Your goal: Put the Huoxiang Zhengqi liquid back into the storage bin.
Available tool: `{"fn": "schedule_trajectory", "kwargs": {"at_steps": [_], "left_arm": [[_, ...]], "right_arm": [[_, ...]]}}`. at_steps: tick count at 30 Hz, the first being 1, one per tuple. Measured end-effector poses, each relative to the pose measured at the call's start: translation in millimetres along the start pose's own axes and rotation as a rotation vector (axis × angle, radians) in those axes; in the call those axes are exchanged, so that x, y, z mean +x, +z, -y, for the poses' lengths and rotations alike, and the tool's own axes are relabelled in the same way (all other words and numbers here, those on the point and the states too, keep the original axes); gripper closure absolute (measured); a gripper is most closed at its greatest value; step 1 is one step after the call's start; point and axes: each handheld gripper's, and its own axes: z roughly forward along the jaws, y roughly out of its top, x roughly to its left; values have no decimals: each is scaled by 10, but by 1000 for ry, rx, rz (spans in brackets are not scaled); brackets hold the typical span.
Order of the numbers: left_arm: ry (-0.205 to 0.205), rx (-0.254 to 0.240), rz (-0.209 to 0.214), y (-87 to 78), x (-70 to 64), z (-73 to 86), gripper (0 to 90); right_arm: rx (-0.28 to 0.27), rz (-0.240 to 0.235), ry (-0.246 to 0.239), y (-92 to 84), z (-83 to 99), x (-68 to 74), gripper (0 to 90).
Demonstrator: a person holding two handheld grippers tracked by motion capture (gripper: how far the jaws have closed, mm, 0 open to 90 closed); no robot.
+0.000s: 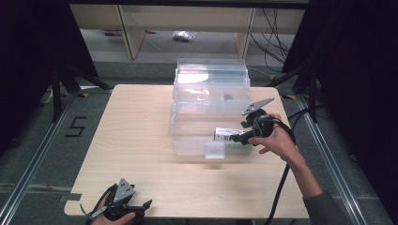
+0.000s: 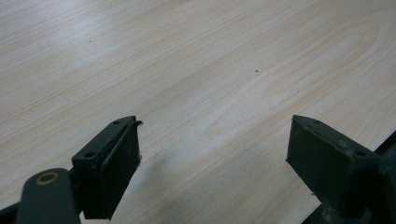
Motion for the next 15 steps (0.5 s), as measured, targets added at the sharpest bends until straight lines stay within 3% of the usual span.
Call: {"fn": "schedule_trajectory", "kwargs": {"at_steps": [1,2,3,4,7,8,10,11,14,15], "left_arm": [[-2,-3,-4,0,0,-2,166],[-2,-5,-7,3,1,-2,166],[6,4,-6,-2,5,-1,166],[17,13,0,-8,11,-1,166],[1,-6,1,0,-1,-4,166],[19,16,1,-18,10,-7,166],[28,11,0,-14,18,-5,166],[19,13,0,-15,15,-3,166],[20,14,1,-18,12,-6,166],[23,11,2,-13,12,-5,166]], "right_arm": [[1,-14,-9,1,12,11,297],[7,-19,17,-6,16,42,295],[-19,-12,-15,6,31,42,293],[-1,-22,18,-9,37,79,290],[-36,-34,1,14,57,111,285],[-29,-38,-7,11,60,109,279],[-39,-35,5,12,71,138,275],[-59,-29,-11,27,82,142,269],[-47,-48,1,19,102,184,255],[-69,-34,-24,30,114,185,255]]}}
